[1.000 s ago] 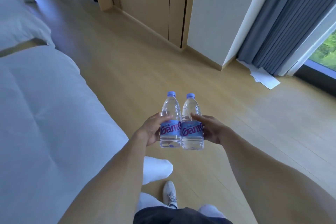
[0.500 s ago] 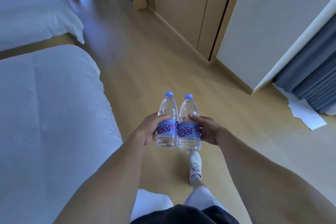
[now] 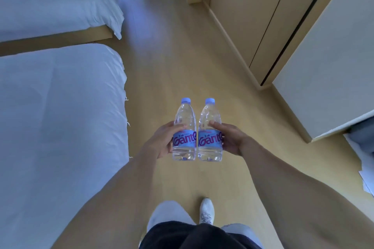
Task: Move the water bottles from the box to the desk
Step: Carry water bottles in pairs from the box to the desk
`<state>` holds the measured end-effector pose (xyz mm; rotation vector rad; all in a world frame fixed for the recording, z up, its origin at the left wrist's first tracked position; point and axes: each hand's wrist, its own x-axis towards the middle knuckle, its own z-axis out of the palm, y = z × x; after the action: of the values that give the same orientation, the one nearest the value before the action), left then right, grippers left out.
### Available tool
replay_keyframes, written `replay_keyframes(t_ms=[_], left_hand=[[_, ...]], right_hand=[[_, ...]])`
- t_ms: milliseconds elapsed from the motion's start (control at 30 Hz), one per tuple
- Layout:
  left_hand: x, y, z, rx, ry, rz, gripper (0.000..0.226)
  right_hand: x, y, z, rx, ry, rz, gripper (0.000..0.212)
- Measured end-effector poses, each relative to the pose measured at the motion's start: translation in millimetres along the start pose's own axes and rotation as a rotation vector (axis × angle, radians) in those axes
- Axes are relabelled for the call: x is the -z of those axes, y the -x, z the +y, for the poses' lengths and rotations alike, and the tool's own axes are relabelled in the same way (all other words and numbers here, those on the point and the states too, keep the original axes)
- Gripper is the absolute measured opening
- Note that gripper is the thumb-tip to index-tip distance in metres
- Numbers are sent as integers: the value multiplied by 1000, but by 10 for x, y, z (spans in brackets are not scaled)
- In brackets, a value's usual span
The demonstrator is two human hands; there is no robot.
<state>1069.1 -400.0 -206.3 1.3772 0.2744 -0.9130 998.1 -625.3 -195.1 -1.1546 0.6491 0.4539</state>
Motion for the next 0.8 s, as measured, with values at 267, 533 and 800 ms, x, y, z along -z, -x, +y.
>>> replay_keyframes(t_ms=[267,533,800], left_hand=[[90,-699,588,3,9,26,61],[565,-1908,1573,-28,38,2,47],[1059,-2833,2780,-10,16,-24,55]], right_hand=[[24,-833,-658,-47,43,-21,56],[-237,-2108,-1684,-27,78,-6,73],[-652,-3174,-2712,-32,58,-12,69]])
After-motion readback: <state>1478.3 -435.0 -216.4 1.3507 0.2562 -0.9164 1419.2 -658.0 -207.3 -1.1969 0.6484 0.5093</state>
